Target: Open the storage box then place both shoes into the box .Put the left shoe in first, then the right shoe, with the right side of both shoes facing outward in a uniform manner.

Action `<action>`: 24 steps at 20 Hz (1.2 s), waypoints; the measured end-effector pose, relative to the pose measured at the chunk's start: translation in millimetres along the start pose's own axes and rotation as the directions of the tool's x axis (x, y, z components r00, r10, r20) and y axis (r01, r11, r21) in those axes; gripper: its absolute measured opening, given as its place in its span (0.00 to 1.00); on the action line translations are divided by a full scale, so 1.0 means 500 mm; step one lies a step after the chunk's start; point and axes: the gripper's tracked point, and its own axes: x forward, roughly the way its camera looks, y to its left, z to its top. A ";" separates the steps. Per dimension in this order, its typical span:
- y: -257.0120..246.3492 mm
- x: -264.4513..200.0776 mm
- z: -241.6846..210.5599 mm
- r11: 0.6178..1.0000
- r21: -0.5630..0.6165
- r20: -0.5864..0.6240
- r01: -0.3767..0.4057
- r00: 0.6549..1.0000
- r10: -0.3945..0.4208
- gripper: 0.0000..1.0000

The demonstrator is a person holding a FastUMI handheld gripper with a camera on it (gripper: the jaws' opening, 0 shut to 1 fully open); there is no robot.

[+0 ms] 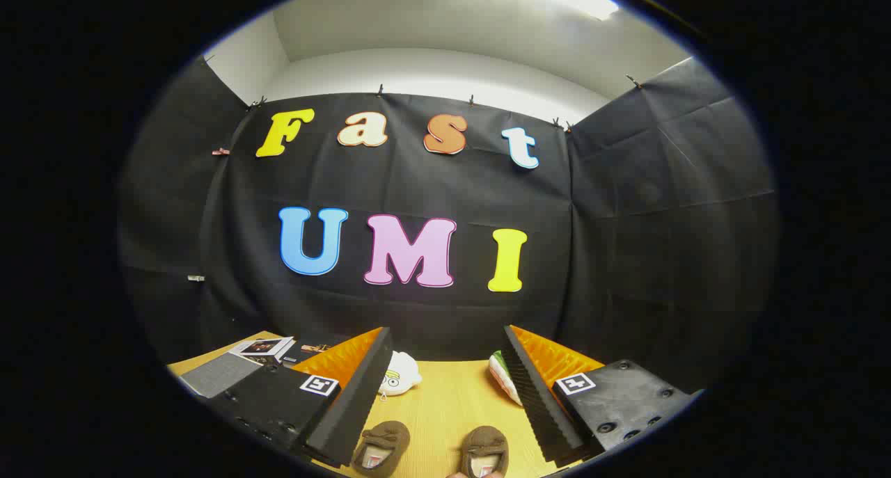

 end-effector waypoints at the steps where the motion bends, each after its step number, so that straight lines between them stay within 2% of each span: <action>1: -0.004 0.000 -0.006 1.000 0.001 -0.008 0.001 1.000 -0.001 0.97; 13: 0.029 -0.006 -0.037 0.999 0.006 -0.066 -0.045 0.997 0.045 0.97; 24: 0.039 -0.007 -0.049 0.998 0.038 -0.100 -0.048 0.994 0.052 0.97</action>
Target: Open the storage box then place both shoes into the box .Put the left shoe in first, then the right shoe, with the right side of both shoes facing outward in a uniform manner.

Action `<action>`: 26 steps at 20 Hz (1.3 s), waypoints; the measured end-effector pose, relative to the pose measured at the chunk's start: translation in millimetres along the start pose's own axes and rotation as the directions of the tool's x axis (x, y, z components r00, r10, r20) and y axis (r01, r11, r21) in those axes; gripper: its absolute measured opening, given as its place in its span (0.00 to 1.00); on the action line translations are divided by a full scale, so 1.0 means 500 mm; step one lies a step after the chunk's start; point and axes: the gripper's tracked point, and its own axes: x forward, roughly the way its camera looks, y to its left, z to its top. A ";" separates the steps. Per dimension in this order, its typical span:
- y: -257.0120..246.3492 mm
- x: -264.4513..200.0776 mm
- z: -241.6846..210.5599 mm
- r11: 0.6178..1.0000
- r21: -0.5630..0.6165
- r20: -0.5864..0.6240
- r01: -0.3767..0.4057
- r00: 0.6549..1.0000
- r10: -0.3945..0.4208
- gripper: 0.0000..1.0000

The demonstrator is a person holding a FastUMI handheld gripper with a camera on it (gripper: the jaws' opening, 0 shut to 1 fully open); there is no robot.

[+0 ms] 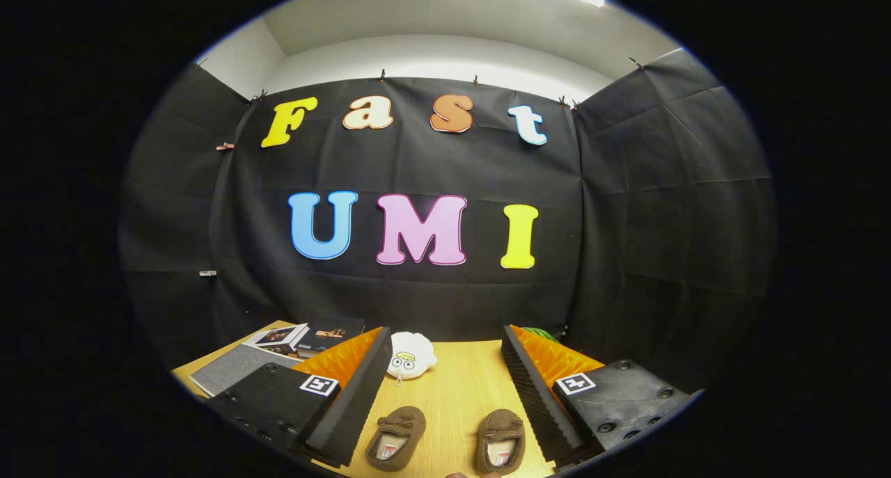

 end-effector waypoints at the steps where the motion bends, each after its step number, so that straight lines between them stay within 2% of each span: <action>1: -0.005 0.001 0.000 1.000 0.010 -0.004 0.006 1.000 -0.006 0.97; 8: -0.012 0.016 -0.041 0.998 0.066 -0.077 0.018 0.997 -0.013 0.97; 12: 0.013 0.033 -0.080 0.995 0.095 -0.149 -0.037 0.987 0.051 0.97; 15: 0.043 0.047 -0.130 0.980 0.187 -0.252 -0.076 0.960 0.122 0.99; 17: 0.078 0.051 -0.171 0.954 0.279 -0.331 -0.112 0.921 0.206 0.98; 20: 0.144 0.051 -0.232 0.878 0.460 -0.417 -0.134 0.840 0.347 0.98; 22: 0.192 0.050 -0.291 0.832 0.534 -0.477 -0.152 0.758 0.445 0.98; 26: 0.304 0.037 -0.339 0.703 0.671 -0.466 -0.234 0.605 0.646 0.98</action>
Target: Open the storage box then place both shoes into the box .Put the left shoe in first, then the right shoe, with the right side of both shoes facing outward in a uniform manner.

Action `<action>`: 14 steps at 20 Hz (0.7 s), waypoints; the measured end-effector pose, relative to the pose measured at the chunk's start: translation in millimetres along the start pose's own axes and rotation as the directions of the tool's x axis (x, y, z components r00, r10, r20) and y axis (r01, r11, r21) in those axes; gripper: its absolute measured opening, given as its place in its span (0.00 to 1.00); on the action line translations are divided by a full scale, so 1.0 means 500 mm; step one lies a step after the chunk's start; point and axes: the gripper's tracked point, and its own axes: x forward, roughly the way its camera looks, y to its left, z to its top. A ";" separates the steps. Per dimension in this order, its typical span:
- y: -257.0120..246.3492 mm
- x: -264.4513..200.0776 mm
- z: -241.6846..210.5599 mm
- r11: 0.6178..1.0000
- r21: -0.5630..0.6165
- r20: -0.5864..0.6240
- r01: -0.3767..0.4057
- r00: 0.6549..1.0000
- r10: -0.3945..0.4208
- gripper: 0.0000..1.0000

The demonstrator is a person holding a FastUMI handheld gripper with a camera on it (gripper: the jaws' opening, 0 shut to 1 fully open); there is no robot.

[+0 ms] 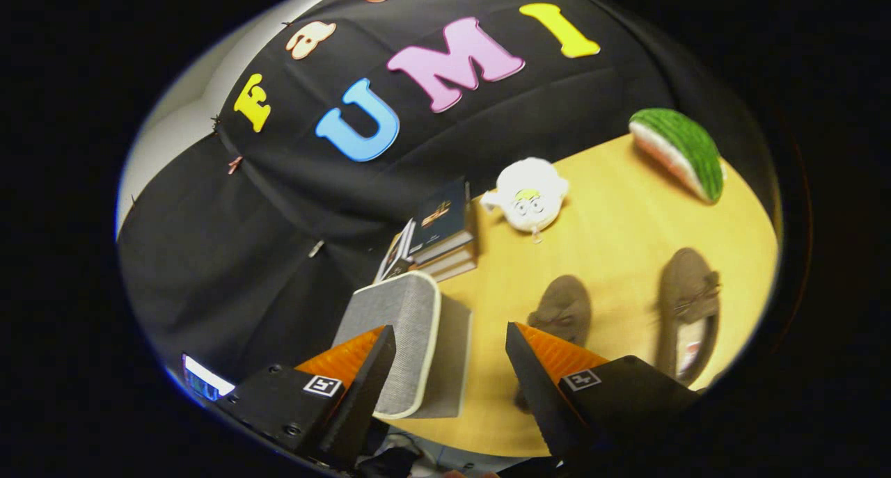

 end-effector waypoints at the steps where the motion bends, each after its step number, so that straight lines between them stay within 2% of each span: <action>1: 0.008 0.013 -0.020 0.999 -0.005 -0.036 -0.032 0.999 0.032 0.98; 5: 0.045 0.068 -0.094 0.987 0.025 -0.172 -0.160 0.972 0.162 0.98; 8: 0.038 0.100 -0.146 0.979 0.086 -0.248 -0.187 0.947 0.203 0.98; 11: 0.039 0.128 -0.166 0.957 0.211 -0.276 -0.200 0.927 0.255 0.98; 14: 0.058 0.141 -0.179 0.906 0.362 -0.287 -0.220 0.898 0.333 0.97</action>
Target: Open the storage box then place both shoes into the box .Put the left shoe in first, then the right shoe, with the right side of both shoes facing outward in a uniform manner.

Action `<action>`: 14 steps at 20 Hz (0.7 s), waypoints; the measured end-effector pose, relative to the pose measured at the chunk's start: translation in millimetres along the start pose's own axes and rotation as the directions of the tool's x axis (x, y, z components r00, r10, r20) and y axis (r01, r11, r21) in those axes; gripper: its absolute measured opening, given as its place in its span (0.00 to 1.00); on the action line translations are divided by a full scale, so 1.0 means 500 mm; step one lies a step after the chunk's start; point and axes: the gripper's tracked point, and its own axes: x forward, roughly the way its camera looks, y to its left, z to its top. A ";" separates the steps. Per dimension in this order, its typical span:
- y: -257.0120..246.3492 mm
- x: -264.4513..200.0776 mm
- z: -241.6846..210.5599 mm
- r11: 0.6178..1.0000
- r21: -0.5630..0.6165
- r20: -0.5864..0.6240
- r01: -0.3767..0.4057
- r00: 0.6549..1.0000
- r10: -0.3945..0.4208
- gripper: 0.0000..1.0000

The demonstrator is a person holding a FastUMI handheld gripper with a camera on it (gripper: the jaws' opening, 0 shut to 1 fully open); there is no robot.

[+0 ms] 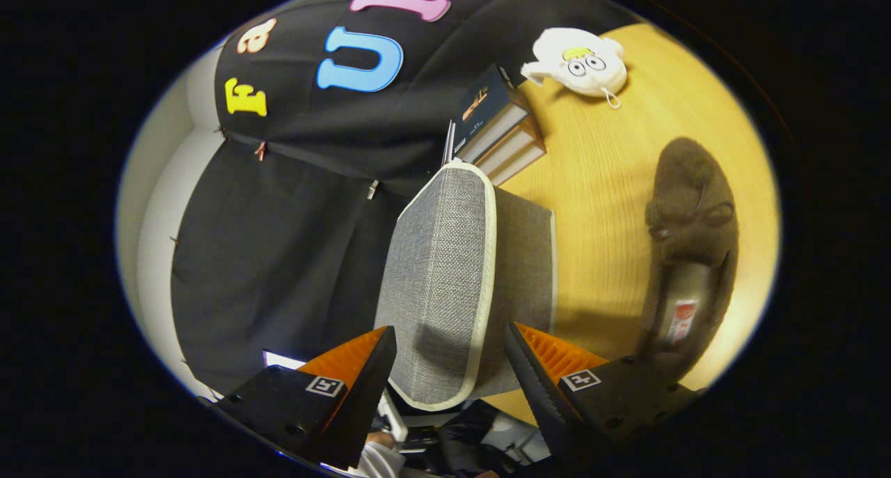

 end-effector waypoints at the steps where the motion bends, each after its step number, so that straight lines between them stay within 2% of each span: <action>1: 0.003 0.007 -0.004 0.999 0.032 -0.009 -0.020 1.000 0.020 0.97; 5: -0.002 0.041 -0.018 0.994 0.096 -0.061 -0.047 0.997 0.053 0.93; 6: -0.001 0.049 -0.017 0.990 0.134 -0.067 -0.054 0.996 0.063 0.87; 7: 0.007 0.051 -0.017 0.981 0.179 -0.072 -0.069 0.994 0.083 0.75; 8: 0.004 0.054 -0.018 0.976 0.205 -0.081 -0.067 0.993 0.085 0.69; 10: 0.002 0.054 -0.026 0.969 0.241 -0.101 -0.064 0.991 0.090 0.63; 11: 0.002 0.046 -0.030 0.966 0.251 -0.111 -0.063 0.989 0.094 0.64; 14: 0.007 0.042 -0.036 0.957 0.282 -0.136 -0.071 0.984 0.113 0.46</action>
